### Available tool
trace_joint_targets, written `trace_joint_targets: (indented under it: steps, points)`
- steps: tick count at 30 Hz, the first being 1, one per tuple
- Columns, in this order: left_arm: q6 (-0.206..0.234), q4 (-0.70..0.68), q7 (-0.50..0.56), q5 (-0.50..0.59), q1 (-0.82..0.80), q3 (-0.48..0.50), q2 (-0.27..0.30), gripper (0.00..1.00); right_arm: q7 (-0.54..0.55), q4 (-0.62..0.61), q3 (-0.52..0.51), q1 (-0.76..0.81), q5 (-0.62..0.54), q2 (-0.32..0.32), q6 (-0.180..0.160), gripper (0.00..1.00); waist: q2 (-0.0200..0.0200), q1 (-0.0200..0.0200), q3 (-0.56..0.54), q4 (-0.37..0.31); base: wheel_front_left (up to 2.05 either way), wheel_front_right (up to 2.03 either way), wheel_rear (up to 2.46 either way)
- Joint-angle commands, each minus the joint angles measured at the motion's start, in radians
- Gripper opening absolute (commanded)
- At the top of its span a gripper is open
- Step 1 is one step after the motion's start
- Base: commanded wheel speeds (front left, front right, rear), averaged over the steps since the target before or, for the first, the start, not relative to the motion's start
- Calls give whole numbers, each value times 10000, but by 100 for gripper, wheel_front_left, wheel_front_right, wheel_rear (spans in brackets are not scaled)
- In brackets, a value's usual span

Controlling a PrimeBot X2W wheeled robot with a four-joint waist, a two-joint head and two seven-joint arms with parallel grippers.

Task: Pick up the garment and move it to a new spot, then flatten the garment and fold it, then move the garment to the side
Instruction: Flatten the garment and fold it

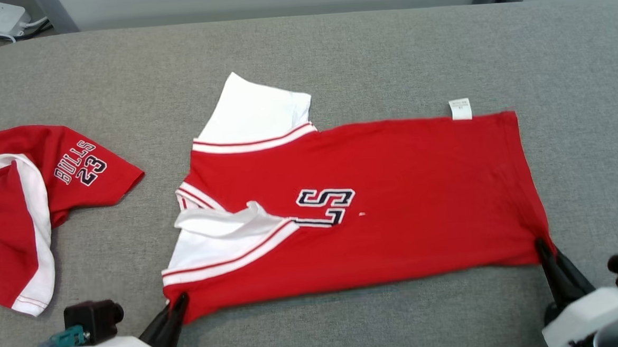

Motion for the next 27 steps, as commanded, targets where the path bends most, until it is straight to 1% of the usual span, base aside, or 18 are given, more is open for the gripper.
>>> trace_joint_targets:
  steps: [1, 3, 4, 7, 11, 16, 19, 20, 21, 22, 23, 27]
  points:
    - [274, -567, -44, -22, 173, 523, 358, 0, 107, -570, -277, 718, -230, -131, 40, 0, 0, 0, -47, 70, 0, 0, 0]
    - [418, -861, -15, -49, 470, 516, 370, 0, 253, -901, -648, 1238, -399, 36, 40, 0, 0, 0, -69, 110, 0, 0, 0]
    - [418, -861, -15, -49, 470, 516, 370, 0, 253, -901, -648, 1238, -399, 36, 40, 0, 0, 0, -69, 110, 0, 0, 0]
    - [592, -1146, 39, -111, 825, 490, 351, 0, 505, -1347, -1194, 1951, -748, 361, 40, 0, 0, 0, -77, 119, 0, 0, 0]
    - [680, -1238, 75, -239, 1063, 453, 258, 0, 802, -1814, -1586, 2558, -1217, 754, 40, 0, 0, 0, -39, 44, 0, 0, 0]
    - [556, -870, 44, -377, 1006, 368, 78, 0, 869, -1712, -1776, 2722, -1642, 1024, 40, 0, 0, 0, 11, -54, 0, 0, 0]
    - [446, -551, 16, -472, 943, 323, -35, 0, 773, -1512, -1814, 2771, -1694, 1151, 40, 0, 0, 0, 5, -75, 0, 0, 0]
    - [431, -434, 26, -466, 931, 297, -37, 0, 748, -1444, -1839, 2775, -1659, 1209, 40, 2, 0, 0, -6, -89, 0, 0, 0]
    - [426, -345, -11, -468, 917, 303, -61, 7, 629, -1423, -1882, 2764, -1671, 1242, 40, 27, 0, 0, -17, -101, 0, 0, 0]
    - [421, -264, 4, -508, 917, 296, -91, 64, 562, -1385, -1907, 2758, -1678, 1272, 40, 100, 0, 0, -28, -112, 0, 0, 0]
    - [439, -209, -17, -458, 909, 281, -77, 100, 500, -1348, -1956, 2753, -1655, 1312, 40, 100, 0, 0, -49, -118, 0, 0, 0]
    - [580, -211, -410, -279, 854, 486, -56, 100, 216, -1377, -2221, 2730, -1681, 1332, 40, 100, 0, 0, -108, -121, 0, 0, 0]
